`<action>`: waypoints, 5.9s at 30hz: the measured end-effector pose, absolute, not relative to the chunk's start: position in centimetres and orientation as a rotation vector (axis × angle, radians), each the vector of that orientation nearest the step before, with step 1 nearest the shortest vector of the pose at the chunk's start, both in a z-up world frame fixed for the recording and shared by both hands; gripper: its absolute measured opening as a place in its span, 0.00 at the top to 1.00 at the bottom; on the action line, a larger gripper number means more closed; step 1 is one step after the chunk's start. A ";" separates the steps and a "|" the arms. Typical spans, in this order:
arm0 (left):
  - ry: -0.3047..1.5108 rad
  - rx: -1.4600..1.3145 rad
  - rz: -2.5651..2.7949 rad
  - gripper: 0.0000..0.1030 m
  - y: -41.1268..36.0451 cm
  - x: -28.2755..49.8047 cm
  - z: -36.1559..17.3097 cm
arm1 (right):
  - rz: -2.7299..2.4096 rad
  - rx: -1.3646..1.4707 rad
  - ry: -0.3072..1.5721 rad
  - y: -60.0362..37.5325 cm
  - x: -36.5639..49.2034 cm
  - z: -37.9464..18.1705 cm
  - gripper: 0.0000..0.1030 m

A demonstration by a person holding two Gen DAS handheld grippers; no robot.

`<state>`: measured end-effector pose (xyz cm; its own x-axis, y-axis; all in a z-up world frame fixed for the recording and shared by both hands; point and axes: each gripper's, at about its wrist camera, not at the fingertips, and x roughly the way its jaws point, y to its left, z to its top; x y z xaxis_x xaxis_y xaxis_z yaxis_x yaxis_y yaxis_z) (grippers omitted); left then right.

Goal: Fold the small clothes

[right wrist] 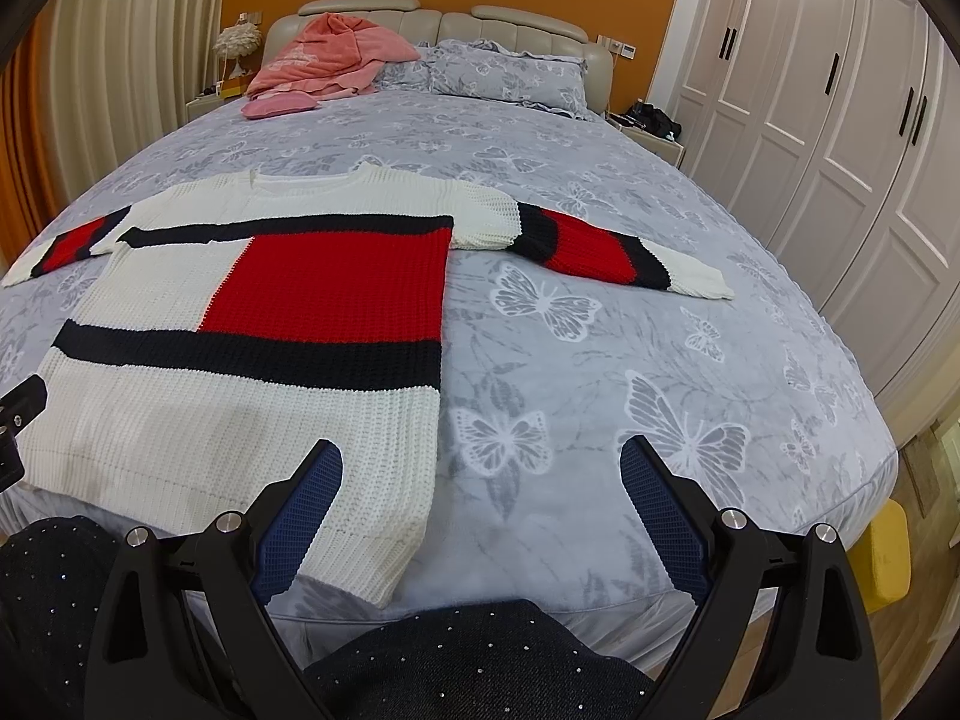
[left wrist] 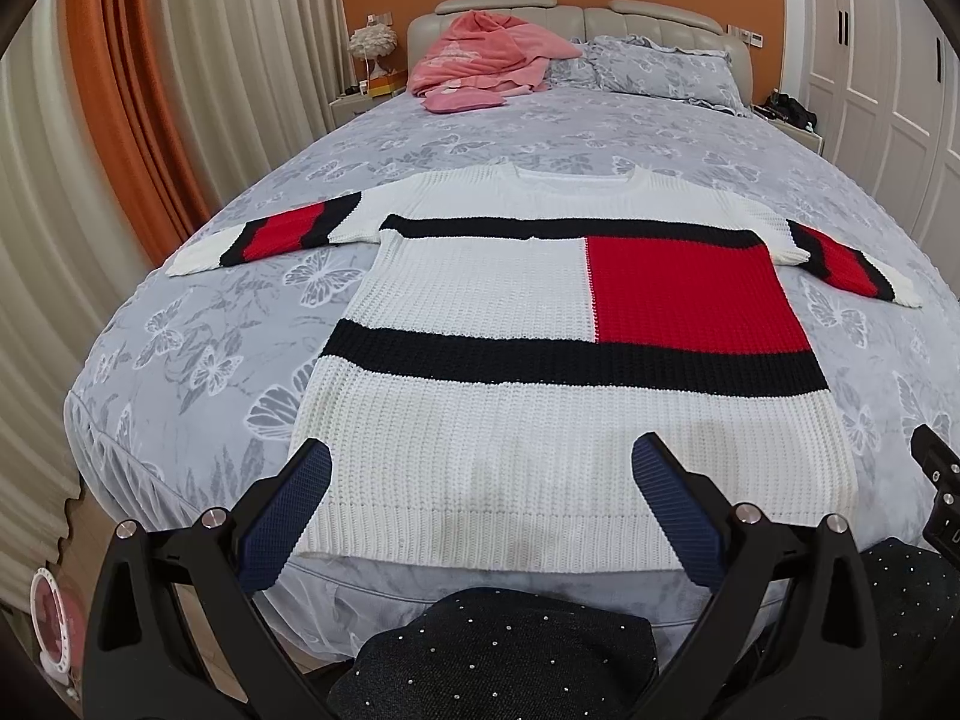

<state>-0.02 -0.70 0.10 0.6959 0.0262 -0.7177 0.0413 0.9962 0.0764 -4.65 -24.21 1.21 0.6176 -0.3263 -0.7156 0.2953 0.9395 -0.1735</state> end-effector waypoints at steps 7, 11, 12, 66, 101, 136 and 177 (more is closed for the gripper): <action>0.801 0.091 -0.008 0.05 -0.8 -0.1 0.1 | -0.357 -0.042 0.830 -24.2 -4.7 1.2 0.11; 0.801 0.091 -0.007 0.05 -0.8 -0.1 0.1 | -0.357 -0.042 0.830 -24.2 -4.7 1.2 0.11; 0.801 0.090 -0.008 0.05 -0.8 -0.1 0.1 | -0.357 -0.042 0.830 -24.2 -4.7 1.2 0.11; 0.808 0.085 -0.002 0.05 -1.0 -0.2 0.0 | -0.361 -0.013 0.857 -24.7 -4.7 0.8 0.11; 1.008 0.188 -0.114 0.05 -11.5 9.2 -5.8 | -0.552 0.725 0.873 -70.0 15.9 -8.1 0.92; 0.925 -0.210 -0.112 0.05 3.3 17.8 -1.4 | 0.266 0.103 0.907 -17.0 30.1 0.7 0.33; 1.016 -0.320 -0.018 0.88 3.6 38.0 -9.5 | -0.084 0.172 0.857 -36.8 30.2 -1.4 0.30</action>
<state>38.04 3.65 -9.53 0.5310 -0.1626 -0.8316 -0.1327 0.9533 -0.2712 30.25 -36.80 -1.40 0.6523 -0.0050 -0.7580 0.1431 0.9828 0.1166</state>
